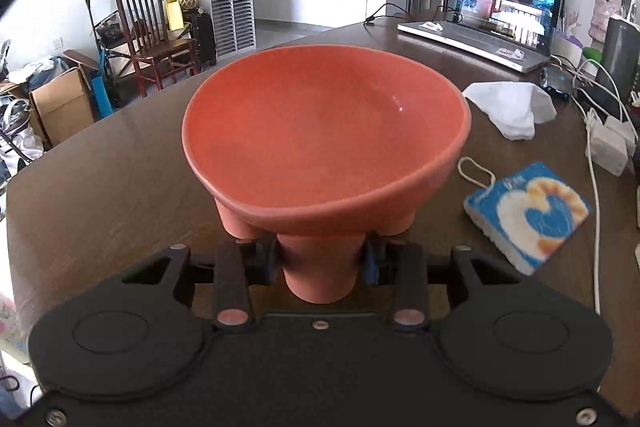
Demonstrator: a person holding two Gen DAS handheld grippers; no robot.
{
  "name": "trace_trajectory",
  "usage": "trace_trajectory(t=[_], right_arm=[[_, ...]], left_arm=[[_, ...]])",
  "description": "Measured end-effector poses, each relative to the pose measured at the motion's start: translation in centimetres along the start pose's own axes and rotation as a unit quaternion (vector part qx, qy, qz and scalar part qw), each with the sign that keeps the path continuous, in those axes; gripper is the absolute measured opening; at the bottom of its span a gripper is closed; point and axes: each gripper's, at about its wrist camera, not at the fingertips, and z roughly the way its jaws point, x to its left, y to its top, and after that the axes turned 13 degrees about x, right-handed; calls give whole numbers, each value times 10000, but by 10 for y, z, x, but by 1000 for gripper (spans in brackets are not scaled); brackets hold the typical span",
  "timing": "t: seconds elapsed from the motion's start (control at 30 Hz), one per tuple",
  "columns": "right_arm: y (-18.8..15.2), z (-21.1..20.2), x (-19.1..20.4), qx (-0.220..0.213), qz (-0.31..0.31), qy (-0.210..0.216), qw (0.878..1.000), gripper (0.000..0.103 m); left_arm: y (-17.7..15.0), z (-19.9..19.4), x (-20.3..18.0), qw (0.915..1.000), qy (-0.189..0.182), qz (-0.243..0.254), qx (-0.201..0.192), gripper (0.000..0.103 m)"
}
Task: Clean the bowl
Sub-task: 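Grasp the blue-and-white sponge with the left gripper while the right gripper holds the bowl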
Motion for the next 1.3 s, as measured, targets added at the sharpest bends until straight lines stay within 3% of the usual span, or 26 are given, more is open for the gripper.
trace_trajectory(t=[0.17, 0.33, 0.53, 0.77, 0.9, 1.07, 1.3], right_arm=[[-10, -9, -1, -3, -20, 17, 10000, 43], [-15, -14, -2, 0, -15, 20, 10000, 43], [-24, -23, -2, 13, -66, 40, 10000, 43], [-35, -32, 0, 22, -115, 100, 9999, 43], [-39, -36, 2, 27, -142, 119, 9998, 43], [-43, -42, 4, 53, -210, 165, 9996, 43], [-47, -46, 8, 36, -255, 216, 9994, 43]], left_arm=[[24, 50, -9, 9977, -248, 612, 129, 103], [33, 77, -42, 9834, -968, 1528, 135, 100], [43, 106, -78, 9595, -1582, 2312, 279, 99], [57, 119, -112, 9173, -2244, 3266, 389, 99], [67, 119, -126, 9005, -2317, 3658, 401, 99], [83, 120, -135, 8831, -2544, 3865, 771, 99], [103, 121, -135, 8769, -2980, 3586, 1168, 100]])
